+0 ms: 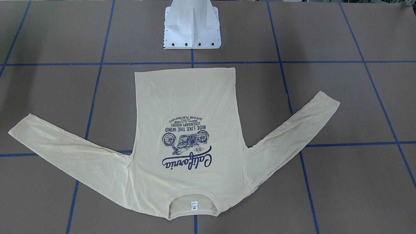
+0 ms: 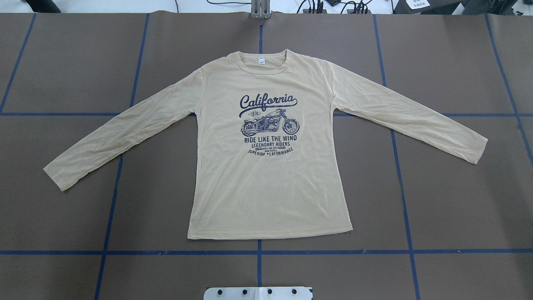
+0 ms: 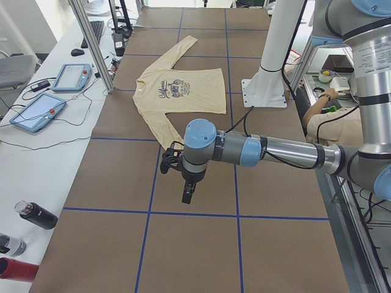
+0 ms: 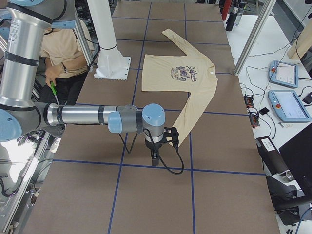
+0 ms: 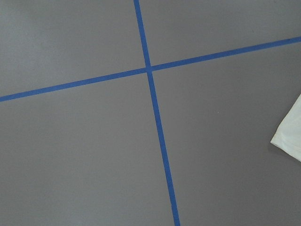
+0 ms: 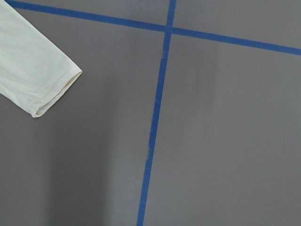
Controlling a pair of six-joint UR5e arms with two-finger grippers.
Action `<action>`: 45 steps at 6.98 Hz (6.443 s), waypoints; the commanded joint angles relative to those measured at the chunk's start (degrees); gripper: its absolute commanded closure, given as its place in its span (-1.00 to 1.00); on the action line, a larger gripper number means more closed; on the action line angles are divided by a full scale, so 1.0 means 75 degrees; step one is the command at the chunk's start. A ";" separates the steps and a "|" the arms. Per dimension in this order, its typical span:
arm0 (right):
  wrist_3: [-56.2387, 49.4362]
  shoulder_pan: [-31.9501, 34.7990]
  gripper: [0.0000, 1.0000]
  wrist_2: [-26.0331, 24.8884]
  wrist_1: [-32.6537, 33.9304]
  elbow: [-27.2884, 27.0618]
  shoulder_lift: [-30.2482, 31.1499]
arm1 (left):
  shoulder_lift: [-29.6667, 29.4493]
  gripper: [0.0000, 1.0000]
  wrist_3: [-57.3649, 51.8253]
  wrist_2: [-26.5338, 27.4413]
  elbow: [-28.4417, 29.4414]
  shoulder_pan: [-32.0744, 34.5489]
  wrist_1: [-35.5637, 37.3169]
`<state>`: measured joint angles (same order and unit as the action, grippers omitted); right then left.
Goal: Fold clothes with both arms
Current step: 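Lower the right gripper to the sleeve cuff nearest it and grasp it, then carry the grasped sleeve with the right gripper across the shirt body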
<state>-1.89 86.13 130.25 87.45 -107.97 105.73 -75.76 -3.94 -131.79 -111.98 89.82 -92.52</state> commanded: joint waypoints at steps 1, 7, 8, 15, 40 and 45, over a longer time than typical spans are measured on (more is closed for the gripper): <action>0.0017 0.0000 -1.00 -0.0011 0.0000 -0.0170 0.0000 | 0.0000 -1.00 -0.0014 -0.0018 -0.0010 0.0000 -0.0608; 0.1514 0.0059 -1.00 -0.0047 -0.1132 -0.0194 -0.1477 | -0.1685 -1.00 0.0103 0.0355 0.0211 -0.0035 -0.2568; 0.1529 0.0059 -1.00 0.0139 -0.1844 -0.0090 -0.1302 | -0.2360 -1.00 0.0103 0.0345 0.0885 -0.0047 -0.3000; 0.5634 -0.3149 -0.98 -0.1753 -0.5381 0.1019 -0.1056 | -0.2414 -1.00 0.1287 0.0392 0.1431 -0.0668 -0.4445; 0.6368 -0.3622 1.00 -0.2403 -0.7317 0.2401 -0.1439 | -0.2402 -1.00 0.1299 0.0392 0.1431 -0.0679 -0.4445; 0.8529 -0.5114 1.00 -0.3811 -0.1654 0.0566 -0.5517 | -0.2391 -1.00 0.1334 0.0380 0.1431 -0.0679 -0.4434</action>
<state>56.46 53.36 107.59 64.77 -104.07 75.39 -93.70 5.93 -128.91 -101.25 84.72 -125.84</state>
